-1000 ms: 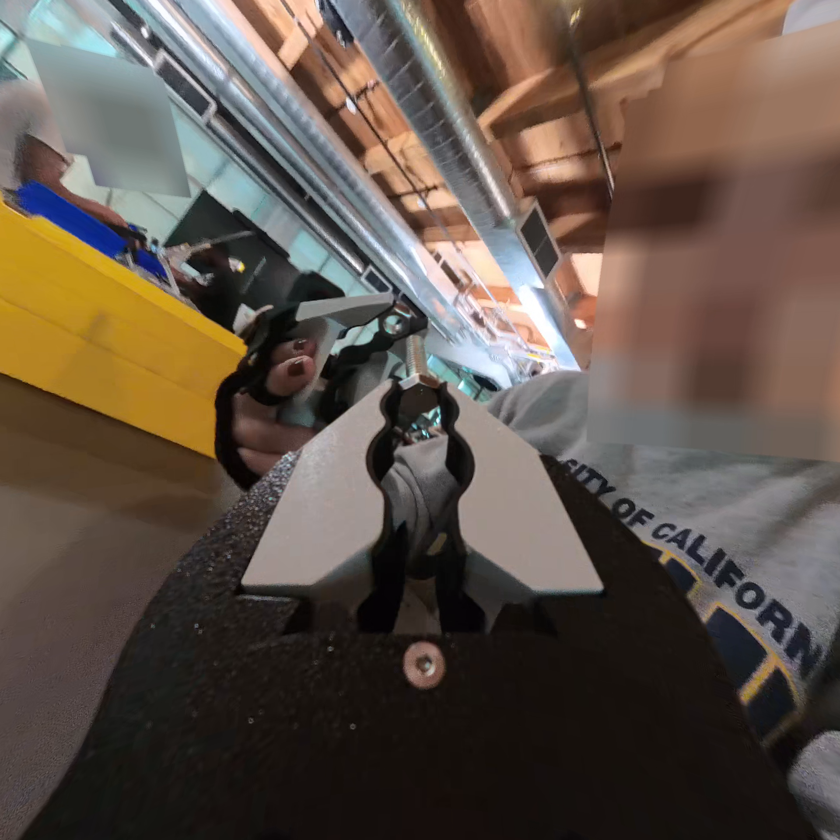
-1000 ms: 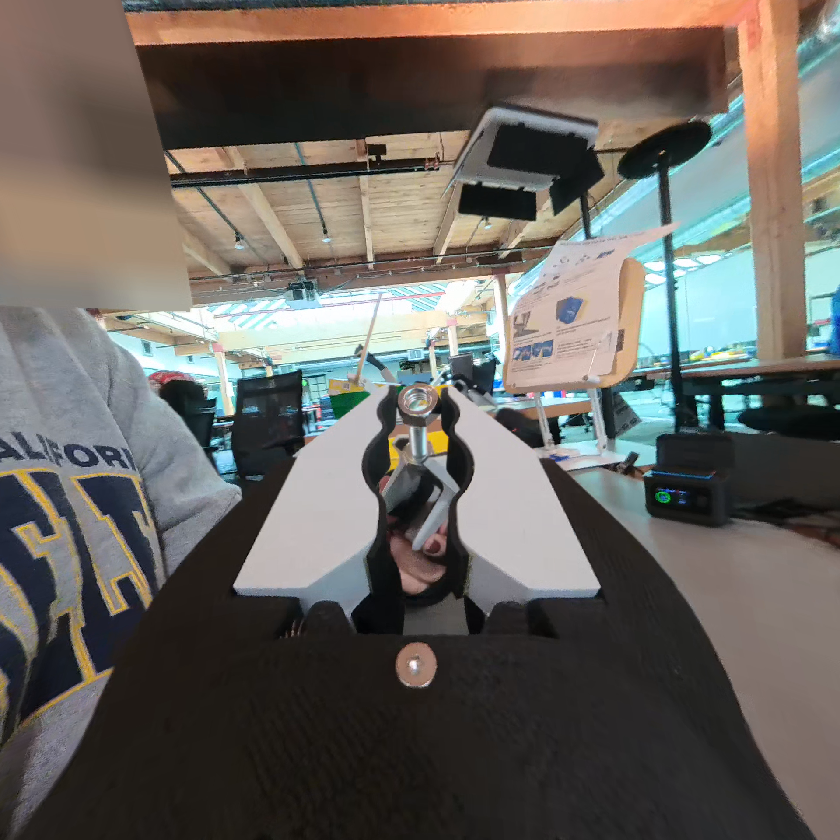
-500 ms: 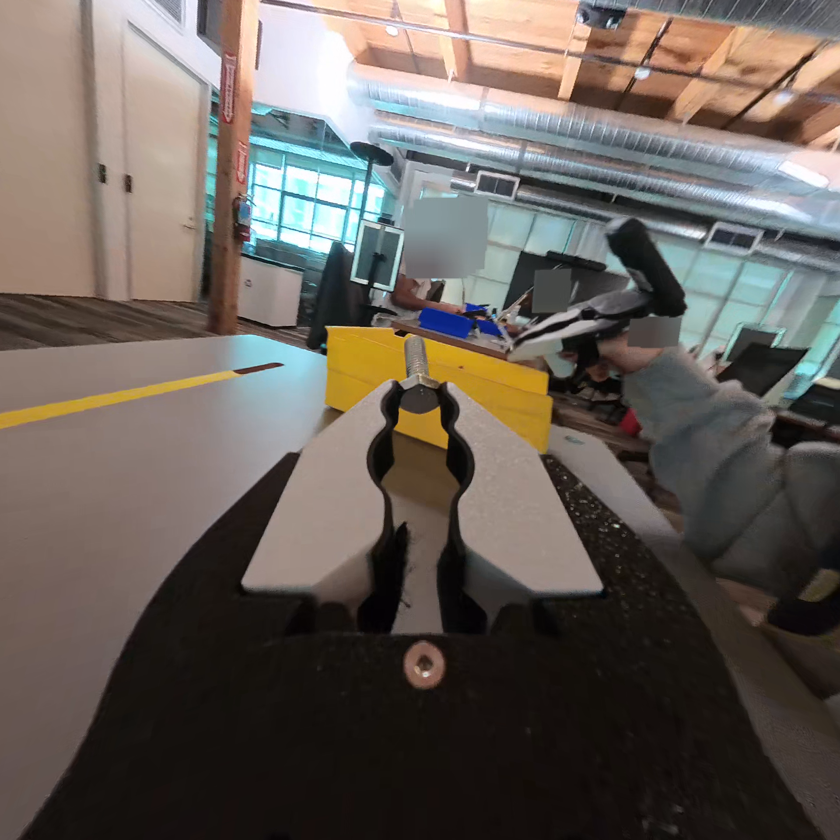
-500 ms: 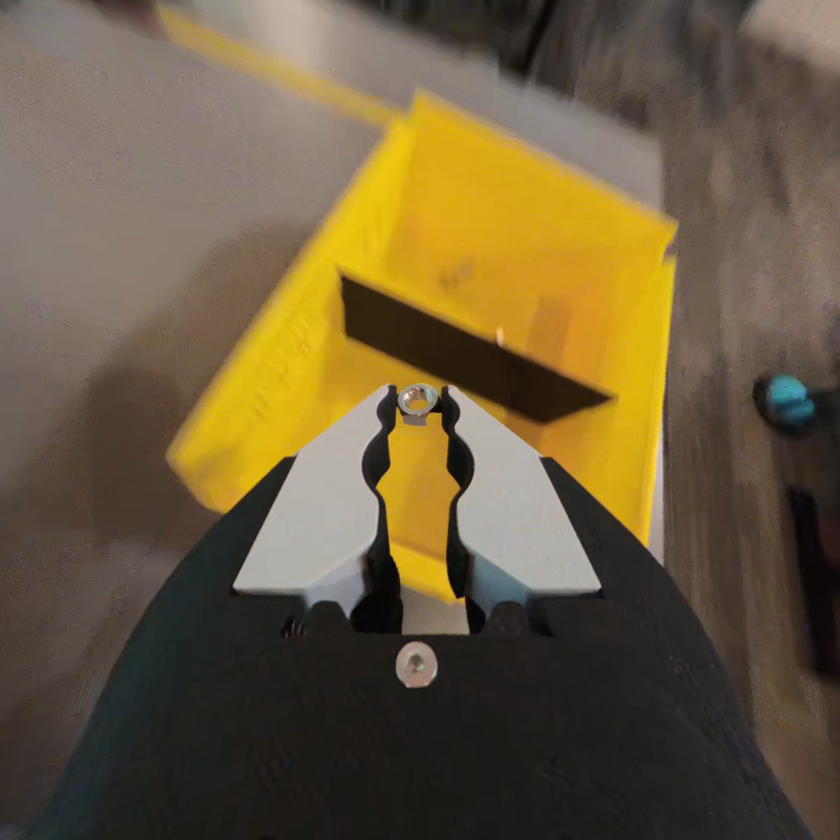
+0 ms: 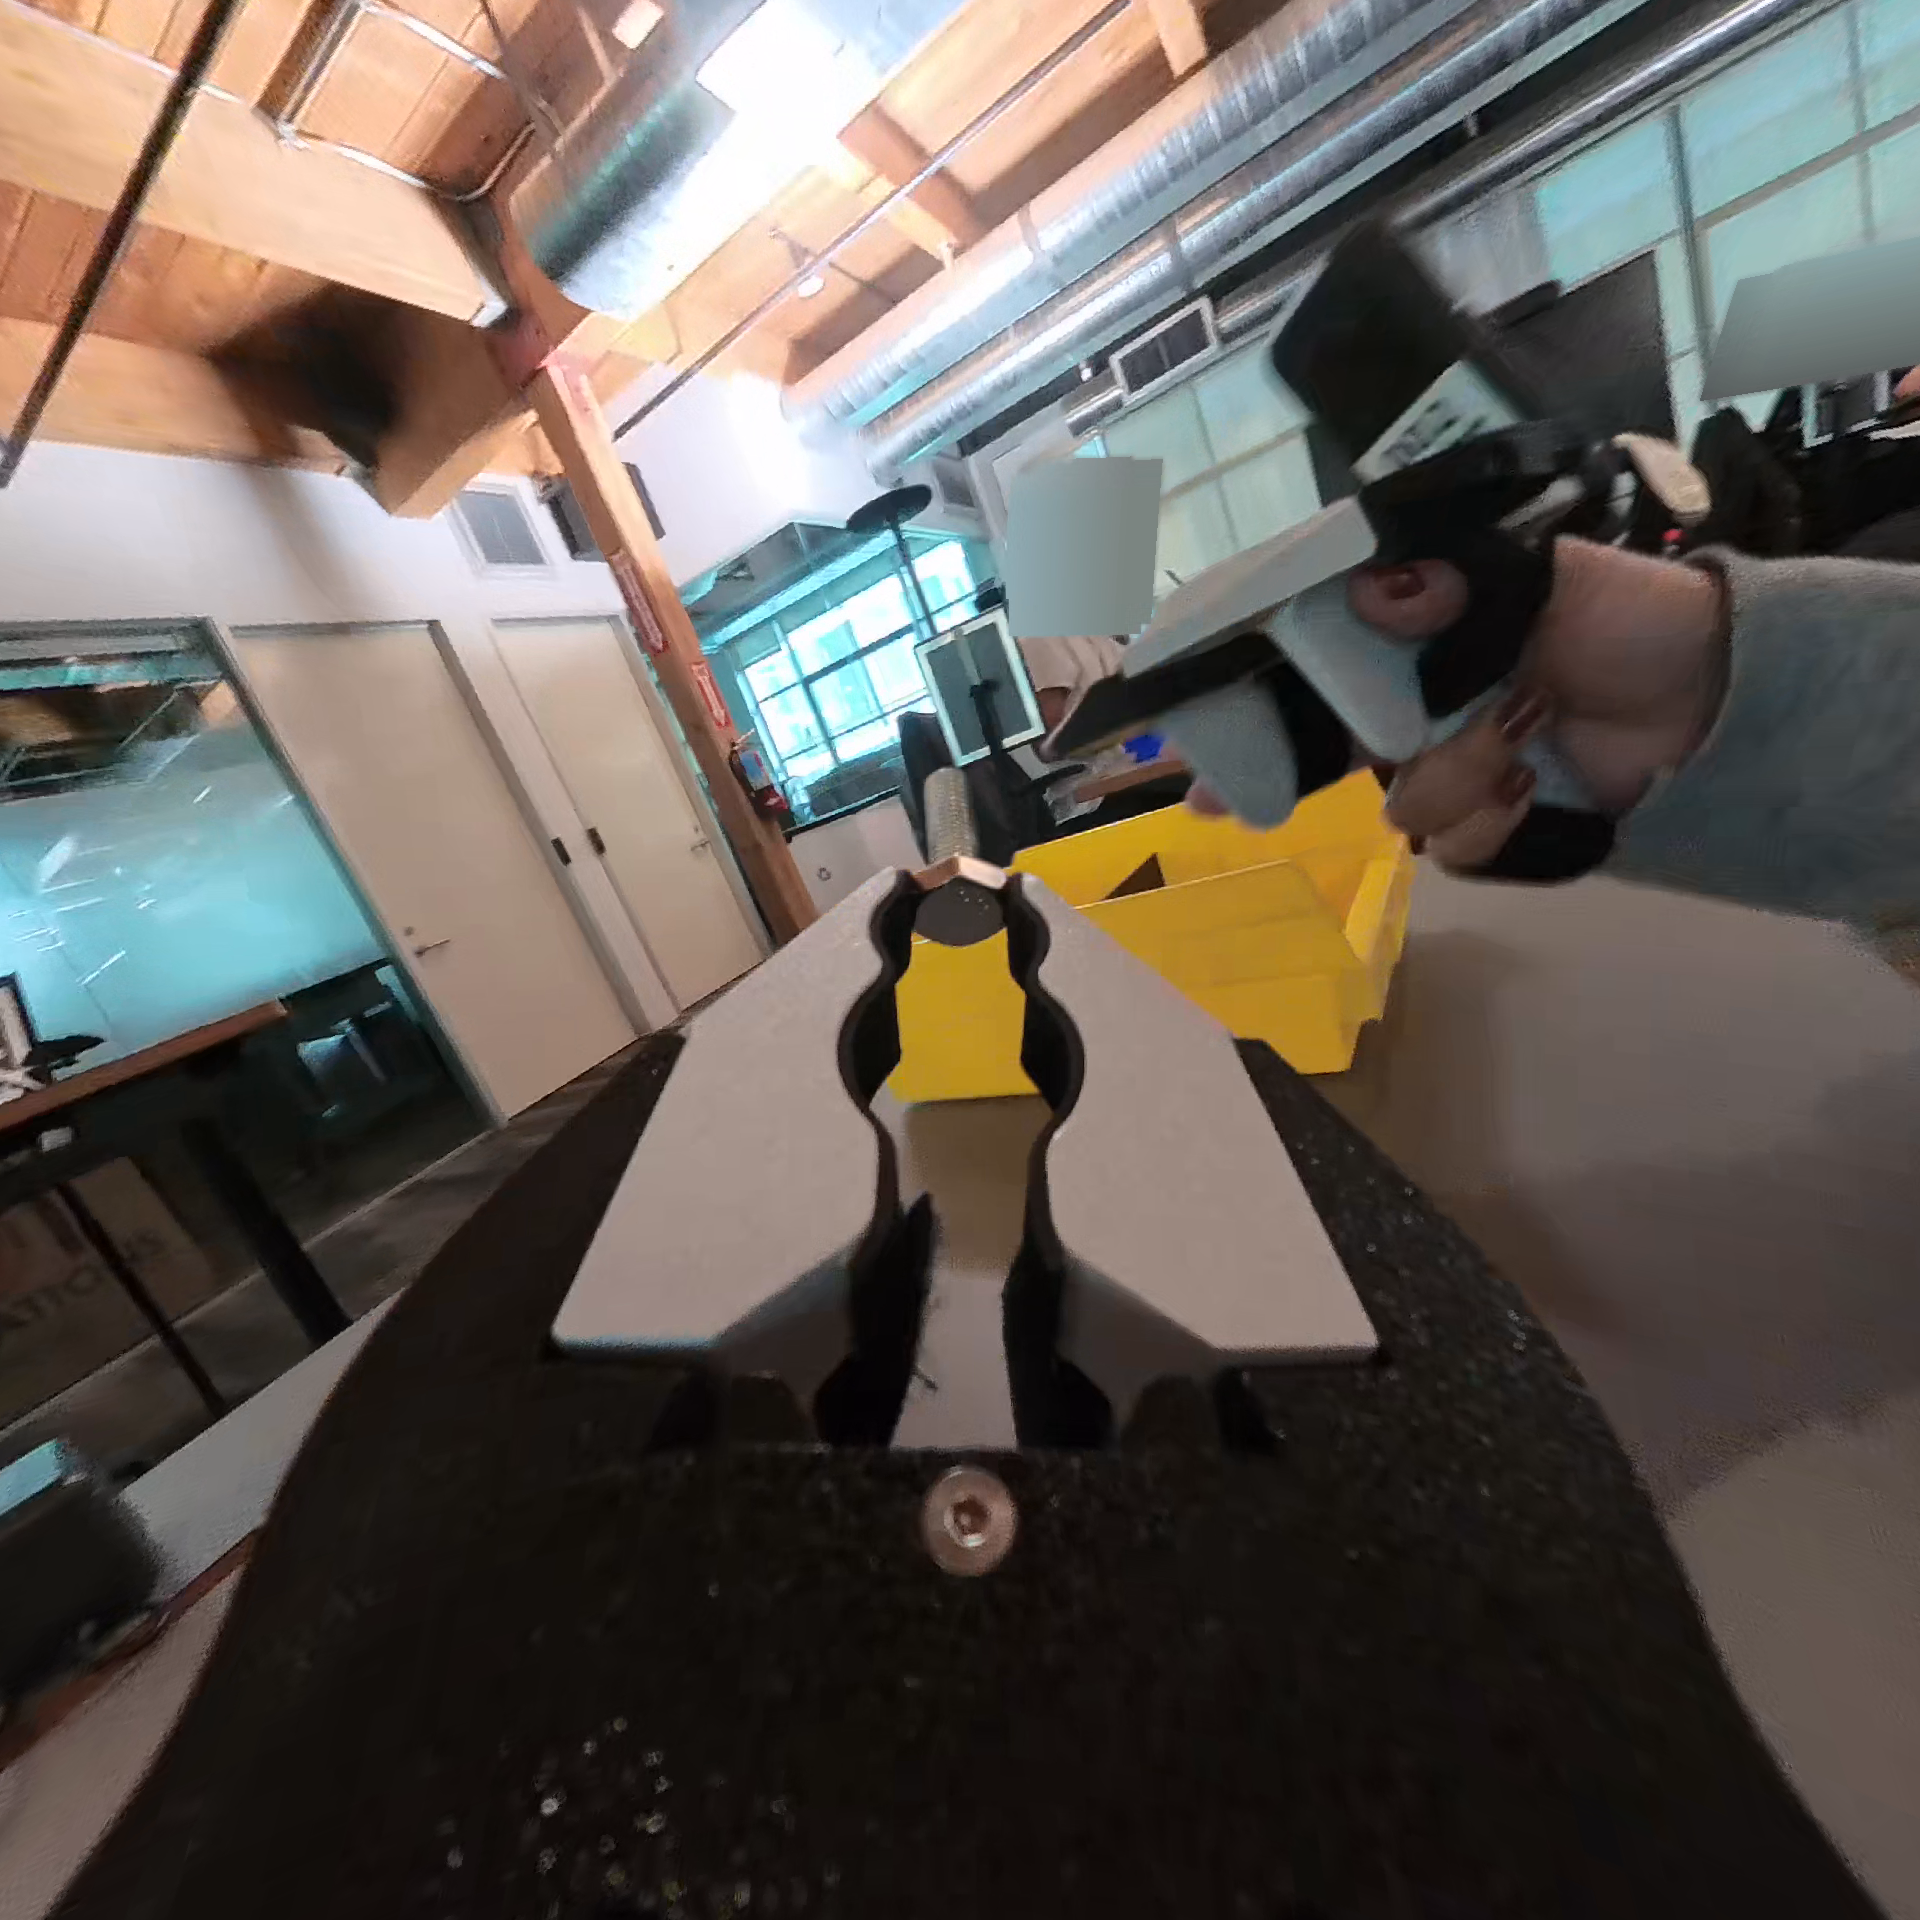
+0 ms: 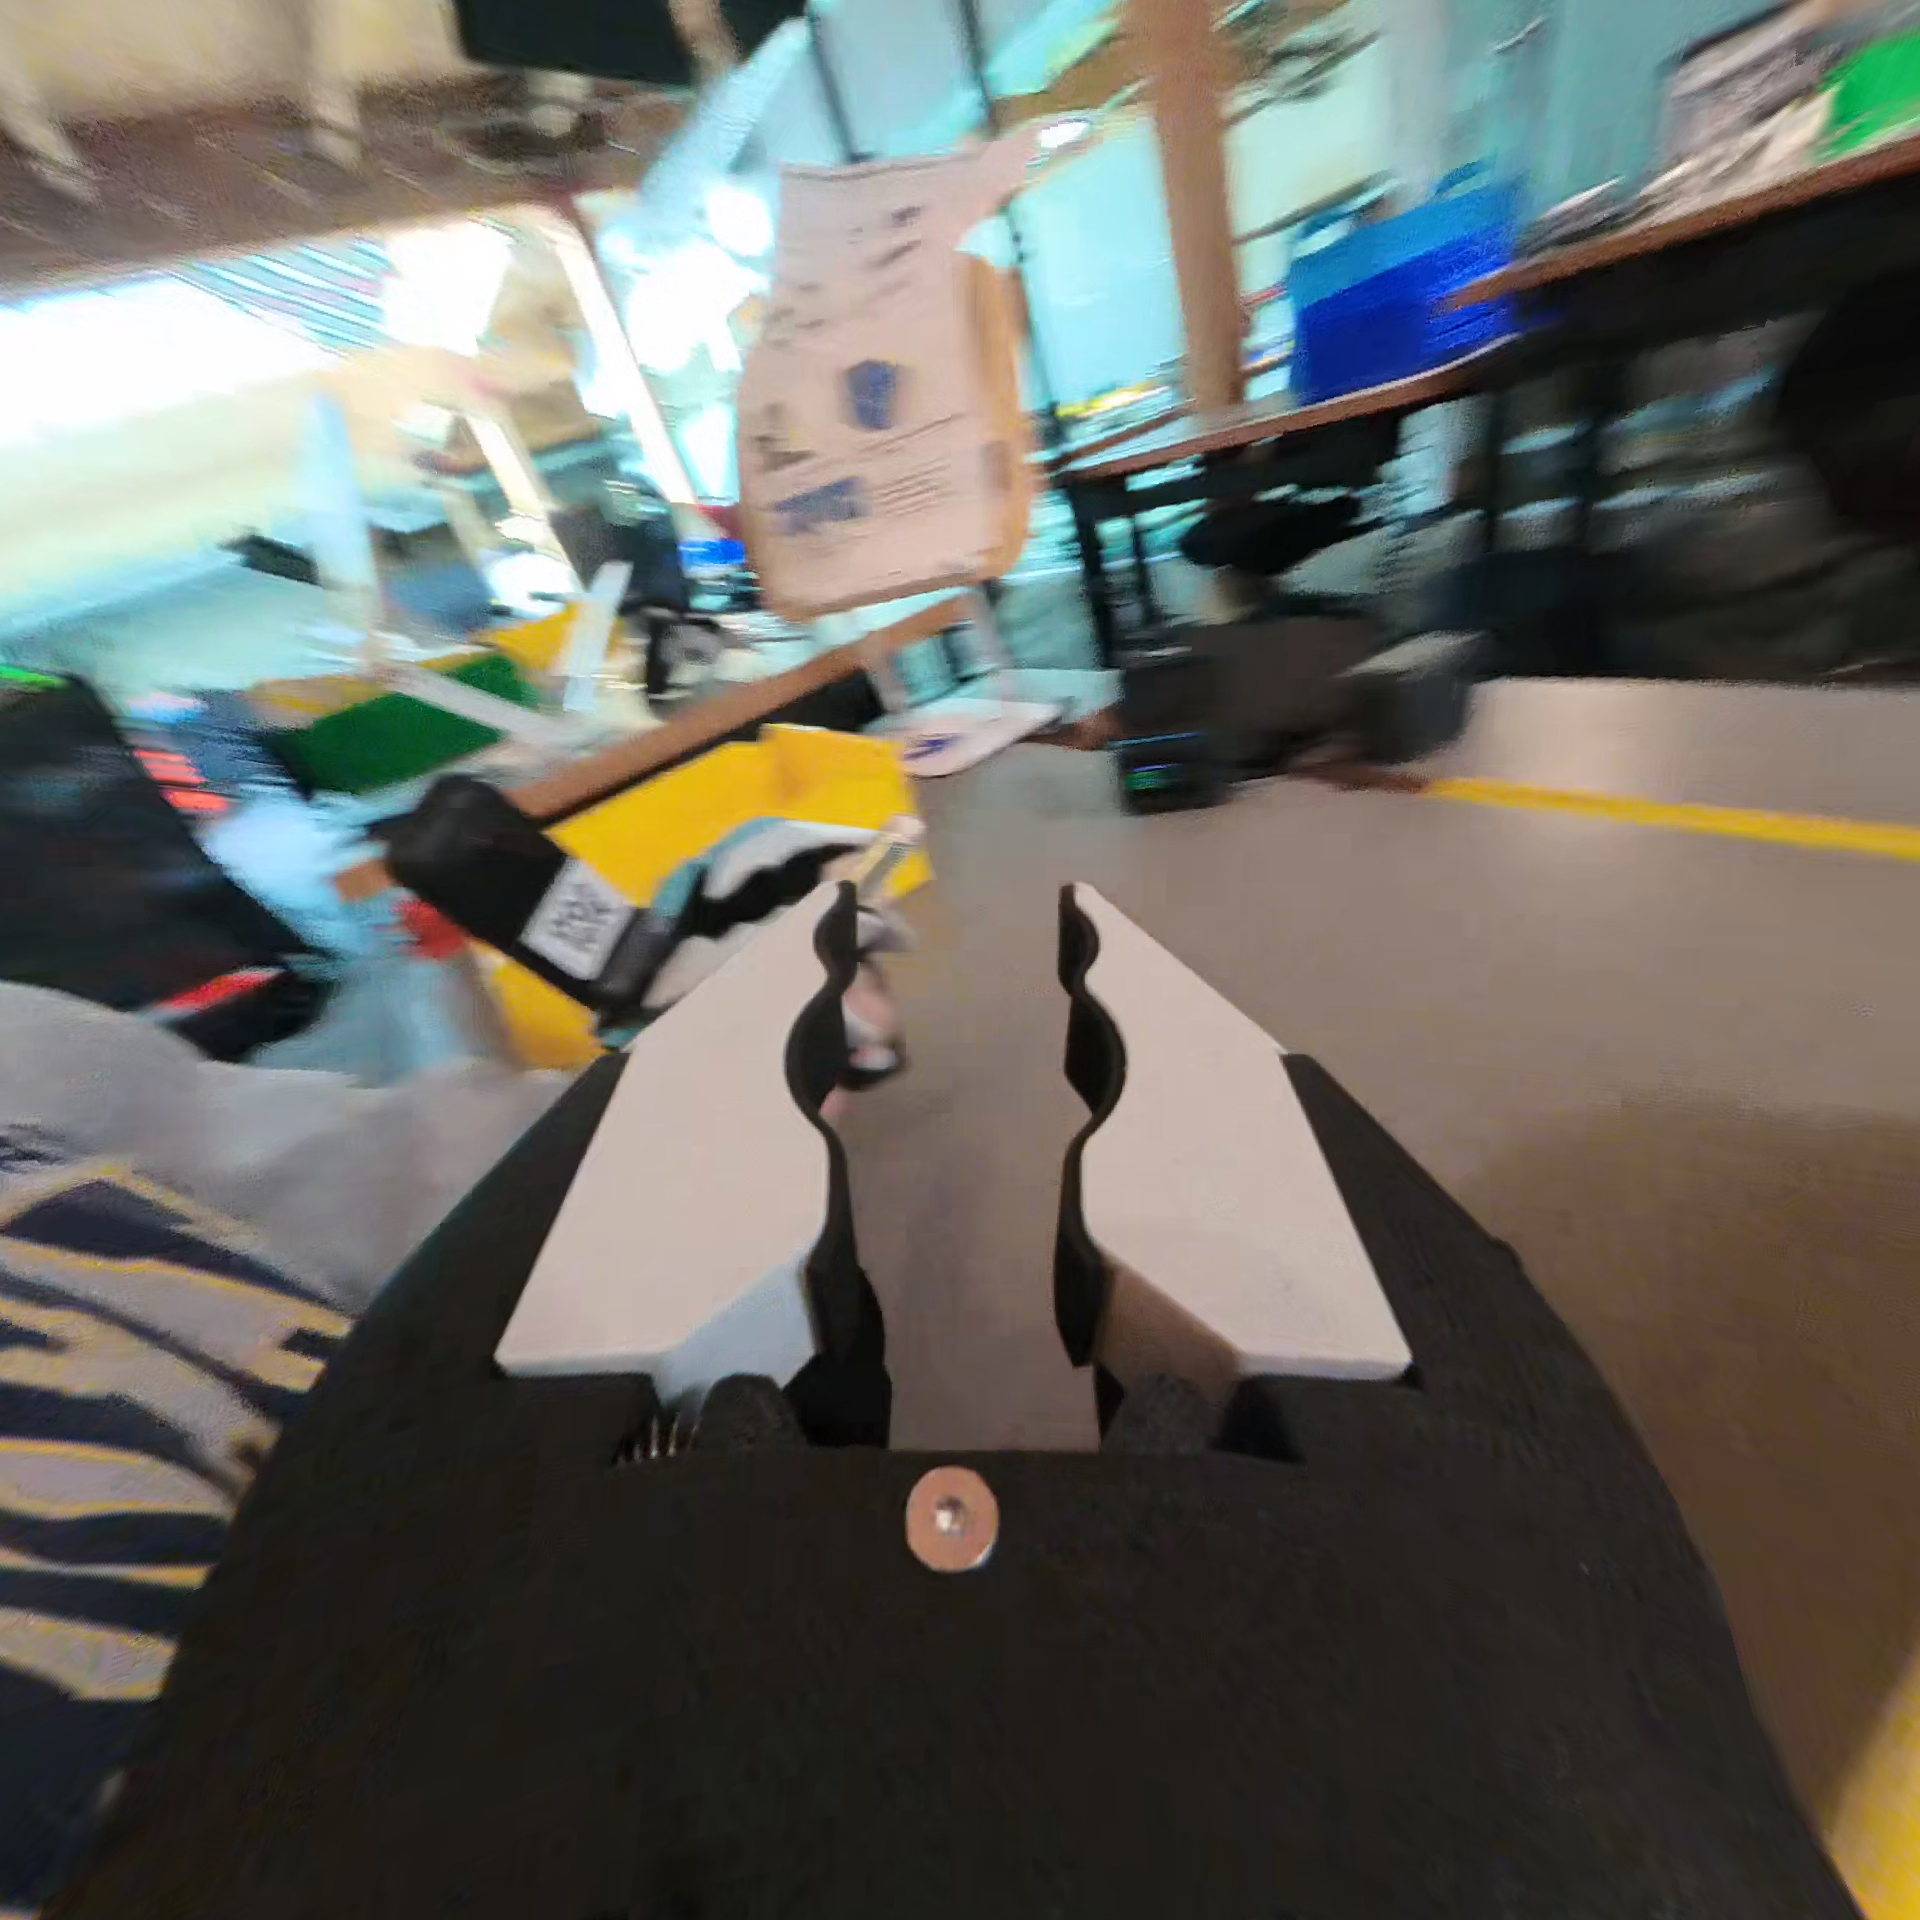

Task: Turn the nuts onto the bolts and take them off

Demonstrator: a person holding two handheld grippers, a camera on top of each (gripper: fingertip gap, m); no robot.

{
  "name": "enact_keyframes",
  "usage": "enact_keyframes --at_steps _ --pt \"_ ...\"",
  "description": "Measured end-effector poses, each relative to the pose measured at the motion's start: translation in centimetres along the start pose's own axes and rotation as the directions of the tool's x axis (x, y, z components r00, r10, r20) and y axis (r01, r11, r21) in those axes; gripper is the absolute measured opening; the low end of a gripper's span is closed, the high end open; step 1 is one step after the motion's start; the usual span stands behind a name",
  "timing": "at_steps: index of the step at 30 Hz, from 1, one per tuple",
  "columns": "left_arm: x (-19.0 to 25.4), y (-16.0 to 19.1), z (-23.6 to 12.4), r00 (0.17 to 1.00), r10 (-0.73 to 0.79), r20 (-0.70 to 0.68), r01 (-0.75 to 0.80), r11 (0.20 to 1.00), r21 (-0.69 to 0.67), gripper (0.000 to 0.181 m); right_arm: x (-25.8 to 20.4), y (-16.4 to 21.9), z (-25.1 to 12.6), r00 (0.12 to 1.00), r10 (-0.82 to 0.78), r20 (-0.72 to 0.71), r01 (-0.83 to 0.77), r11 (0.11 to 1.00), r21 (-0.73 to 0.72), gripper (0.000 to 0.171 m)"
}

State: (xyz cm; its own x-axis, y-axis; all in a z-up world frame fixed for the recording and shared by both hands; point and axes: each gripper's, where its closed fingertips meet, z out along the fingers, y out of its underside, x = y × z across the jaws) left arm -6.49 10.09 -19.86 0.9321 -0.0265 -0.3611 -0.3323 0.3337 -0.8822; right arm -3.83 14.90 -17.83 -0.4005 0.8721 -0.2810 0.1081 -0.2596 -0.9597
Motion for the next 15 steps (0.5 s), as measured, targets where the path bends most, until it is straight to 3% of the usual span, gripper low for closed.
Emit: enact_keyframes --at_steps 5,6,8,10,12,13,15 --pt "1.8 -0.2 0.4 0.998 0.012 -0.062 -0.012 1.000 0.004 0.015 -2.5 1.7 3.8 0.959 0.221 0.179 -0.227 0.974 0.015 0.033" --pt "1.9 -0.3 0.4 0.998 0.012 -0.064 -0.012 1.000 0.005 0.015 -2.7 1.9 4.1 0.950 0.242 0.196 -0.246 0.969 -0.001 0.032" --pt "2.0 -0.5 0.5 0.997 0.013 -0.071 -0.013 1.000 0.010 0.015 -3.4 1.8 4.2 0.936 0.252 0.247 -0.259 0.966 -0.002 0.008" --pt "2.0 -0.6 0.5 0.998 0.008 -0.068 -0.006 1.000 0.022 0.016 -3.2 1.4 4.0 0.948 0.203 0.246 -0.208 0.978 -0.006 0.007" --pt "1.6 -0.3 0.7 0.998 -0.029 -0.056 0.030 0.999 0.015 0.036 0.3 -0.7 2.9 0.990 0.093 0.105 -0.098 0.994 0.042 0.007" --pt "1.2 0.3 0.8 0.998 -0.052 -0.042 0.052 0.999 -0.006 0.045 3.6 -1.8 2.0 0.999 0.007 -0.045 -0.006 1.000 0.021 0.007" --pt "0.7 1.5 0.9 0.997 -0.076 -0.028 0.075 0.996 -0.049 0.063 12.5 -2.8 -1.2 0.886 -0.213 -0.412 0.142 0.970 -0.196 0.008"
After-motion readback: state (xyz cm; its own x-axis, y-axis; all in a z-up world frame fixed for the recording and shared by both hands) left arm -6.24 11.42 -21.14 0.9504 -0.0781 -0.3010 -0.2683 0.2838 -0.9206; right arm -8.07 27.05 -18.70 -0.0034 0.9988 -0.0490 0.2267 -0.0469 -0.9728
